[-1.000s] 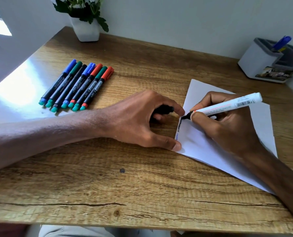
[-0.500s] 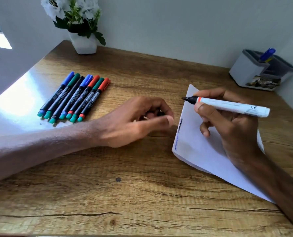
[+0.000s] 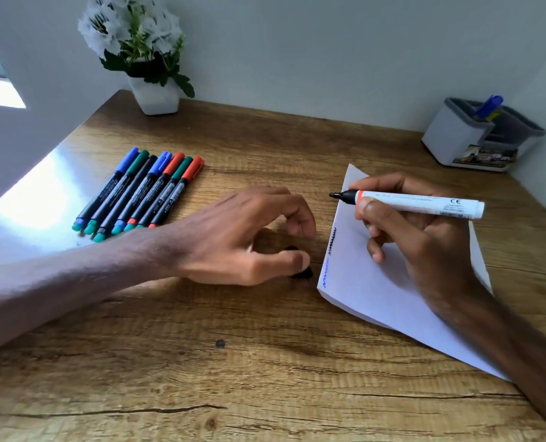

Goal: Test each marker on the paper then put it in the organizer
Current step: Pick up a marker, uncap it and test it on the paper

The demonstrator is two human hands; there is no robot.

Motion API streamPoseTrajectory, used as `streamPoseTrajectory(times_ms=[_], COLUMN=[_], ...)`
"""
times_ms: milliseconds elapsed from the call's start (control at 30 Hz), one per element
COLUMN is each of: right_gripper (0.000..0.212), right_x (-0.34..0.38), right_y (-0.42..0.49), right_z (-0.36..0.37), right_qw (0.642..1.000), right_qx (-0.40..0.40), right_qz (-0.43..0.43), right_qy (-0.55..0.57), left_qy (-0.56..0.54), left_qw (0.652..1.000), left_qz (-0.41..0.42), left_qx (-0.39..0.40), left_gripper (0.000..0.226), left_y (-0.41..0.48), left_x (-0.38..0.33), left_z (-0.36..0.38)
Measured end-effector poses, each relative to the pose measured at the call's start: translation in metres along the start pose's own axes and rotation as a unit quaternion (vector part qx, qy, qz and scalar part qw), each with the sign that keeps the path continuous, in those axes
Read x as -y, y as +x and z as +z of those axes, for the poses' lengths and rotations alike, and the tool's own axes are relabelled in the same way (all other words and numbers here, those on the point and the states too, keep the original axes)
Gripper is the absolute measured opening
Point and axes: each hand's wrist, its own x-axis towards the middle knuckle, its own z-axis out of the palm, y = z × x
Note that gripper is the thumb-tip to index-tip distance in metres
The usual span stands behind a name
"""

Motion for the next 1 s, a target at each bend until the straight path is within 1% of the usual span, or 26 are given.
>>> streamPoseTrajectory(times_ms=[100, 233, 333, 400, 500, 600, 700, 800, 867, 1000], right_gripper=[0.015, 0.015, 0.016, 0.016, 0.014, 0.012, 0.020, 0.023, 0.023, 0.013], right_x=[-0.001, 0.001, 0.003, 0.005, 0.009, 0.010, 0.010, 0.009, 0.009, 0.010], right_y=[0.001, 0.000, 0.000, 0.000, -0.001, -0.003, -0.005, -0.005, -0.004, -0.005], right_z=[0.001, 0.001, 0.000, 0.000, 0.000, 0.000, 0.001, 0.001, 0.001, 0.002], right_qw=[1.000, 1.000, 1.000, 0.999, 0.997, 0.994, 0.992, 0.993, 0.994, 0.994], right_qx=[0.000, 0.008, 0.017, 0.021, 0.030, 0.065, 0.089, 0.087, 0.088, 0.092], right_qz=[0.001, -0.002, -0.012, -0.019, -0.034, -0.047, -0.046, -0.040, -0.041, -0.033], right_qy=[-0.006, -0.010, -0.007, 0.019, 0.055, 0.068, 0.072, 0.068, 0.057, 0.053], left_qy=[0.021, 0.010, -0.057, -0.106, -0.185, -0.224, -0.229, -0.228, -0.224, -0.211], left_qw=[0.999, 0.999, 0.997, 0.990, 0.976, 0.970, 0.969, 0.970, 0.970, 0.973], left_qz=[0.015, -0.011, -0.040, -0.056, -0.076, -0.069, -0.061, -0.056, -0.053, -0.042], left_qx=[0.035, 0.034, -0.030, -0.074, -0.083, -0.071, -0.068, -0.071, -0.076, -0.083], left_gripper=[0.029, 0.026, 0.022, 0.019, 0.021, 0.023, 0.024, 0.024, 0.025, 0.023], left_y=[0.000, 0.001, 0.002, 0.003, 0.005, 0.006, 0.005, 0.005, 0.005, 0.004], left_x=[0.003, 0.005, 0.007, 0.010, 0.015, 0.017, 0.017, 0.017, 0.015, 0.012], left_z=[-0.004, -0.005, -0.008, -0.010, -0.012, -0.012, -0.010, -0.009, -0.008, -0.007])
